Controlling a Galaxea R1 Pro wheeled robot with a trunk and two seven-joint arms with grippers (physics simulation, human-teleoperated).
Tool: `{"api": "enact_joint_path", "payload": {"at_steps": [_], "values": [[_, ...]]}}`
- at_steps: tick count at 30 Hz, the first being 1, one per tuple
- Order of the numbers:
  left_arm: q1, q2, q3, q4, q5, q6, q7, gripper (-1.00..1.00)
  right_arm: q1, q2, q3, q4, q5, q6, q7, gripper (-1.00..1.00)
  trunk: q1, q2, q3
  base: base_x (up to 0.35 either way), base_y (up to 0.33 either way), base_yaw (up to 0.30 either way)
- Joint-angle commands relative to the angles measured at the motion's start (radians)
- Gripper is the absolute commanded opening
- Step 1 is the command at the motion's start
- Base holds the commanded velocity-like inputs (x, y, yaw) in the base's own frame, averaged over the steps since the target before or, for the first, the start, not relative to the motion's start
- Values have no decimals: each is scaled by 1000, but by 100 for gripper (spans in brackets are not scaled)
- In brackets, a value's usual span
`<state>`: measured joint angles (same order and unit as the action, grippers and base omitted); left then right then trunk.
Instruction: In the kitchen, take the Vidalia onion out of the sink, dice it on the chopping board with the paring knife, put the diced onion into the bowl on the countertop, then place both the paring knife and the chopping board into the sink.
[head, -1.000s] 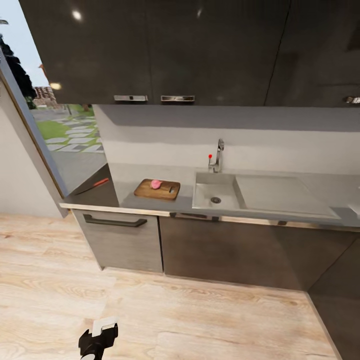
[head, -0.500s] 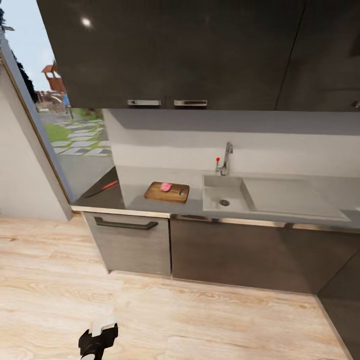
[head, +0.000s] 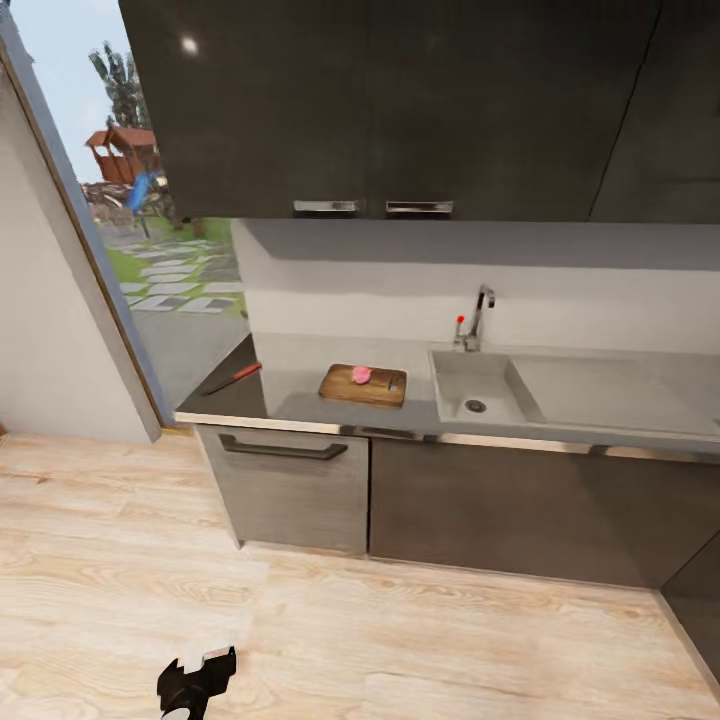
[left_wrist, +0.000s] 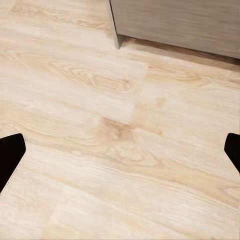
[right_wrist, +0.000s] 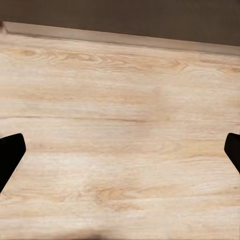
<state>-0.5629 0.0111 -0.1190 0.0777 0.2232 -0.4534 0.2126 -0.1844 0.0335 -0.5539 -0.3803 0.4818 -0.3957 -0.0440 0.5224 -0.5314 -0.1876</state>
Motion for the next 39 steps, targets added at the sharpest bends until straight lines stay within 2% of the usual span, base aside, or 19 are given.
{"api": "enact_joint_path", "payload": {"at_steps": [1, 39], "values": [[-2, 0, -8, 4, 7, -5, 1, 100, -1, 1, -6, 0, 11, -3, -4, 100, 0, -2, -2, 0, 292, 0], [-2, -1, -9, 4, 7, -5, 1, 100, 0, 1, -6, 0, 11, -3, -4, 100, 0, -2, -2, 0, 271, 0]]}}
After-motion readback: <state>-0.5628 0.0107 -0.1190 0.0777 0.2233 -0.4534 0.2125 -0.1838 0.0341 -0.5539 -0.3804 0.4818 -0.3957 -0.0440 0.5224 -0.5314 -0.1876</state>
